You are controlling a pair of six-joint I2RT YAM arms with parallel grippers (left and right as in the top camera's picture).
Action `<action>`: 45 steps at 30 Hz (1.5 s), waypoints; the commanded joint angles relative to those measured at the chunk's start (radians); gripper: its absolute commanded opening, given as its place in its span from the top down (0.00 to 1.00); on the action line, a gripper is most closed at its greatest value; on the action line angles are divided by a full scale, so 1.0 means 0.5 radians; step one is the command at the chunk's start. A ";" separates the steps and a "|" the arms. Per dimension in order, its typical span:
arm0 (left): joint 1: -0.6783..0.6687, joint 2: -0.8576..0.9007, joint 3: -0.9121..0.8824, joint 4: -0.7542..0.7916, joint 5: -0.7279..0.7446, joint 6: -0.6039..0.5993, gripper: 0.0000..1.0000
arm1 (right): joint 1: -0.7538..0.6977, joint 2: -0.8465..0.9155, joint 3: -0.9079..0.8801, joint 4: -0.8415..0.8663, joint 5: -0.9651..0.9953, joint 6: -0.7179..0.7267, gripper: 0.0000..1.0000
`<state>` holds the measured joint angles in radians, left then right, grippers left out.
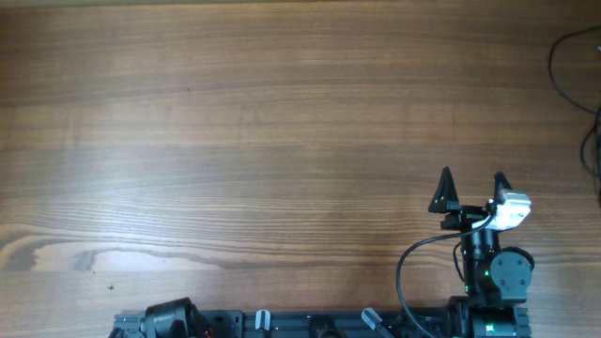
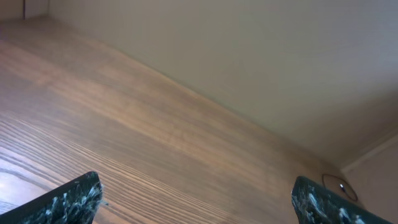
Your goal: Untangle cables
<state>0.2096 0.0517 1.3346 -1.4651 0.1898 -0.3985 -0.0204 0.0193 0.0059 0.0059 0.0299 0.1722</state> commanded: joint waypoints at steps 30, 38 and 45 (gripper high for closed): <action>-0.294 -0.096 -2.241 2.934 -0.520 -0.439 0.00 | -0.001 -0.029 -0.001 0.005 -0.022 0.027 0.00; -0.303 -0.096 -2.657 3.341 -0.517 -0.349 0.00 | -0.001 -0.029 -0.001 0.005 -0.022 0.027 0.00; -0.373 -0.096 -2.657 3.082 -0.516 -0.092 0.00 | -0.001 -0.029 -0.001 0.005 -0.022 0.027 0.00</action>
<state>0.0326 0.0132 0.0097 0.1463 -0.0559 -0.5079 -0.0204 0.0174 0.0059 0.0036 0.0273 0.1722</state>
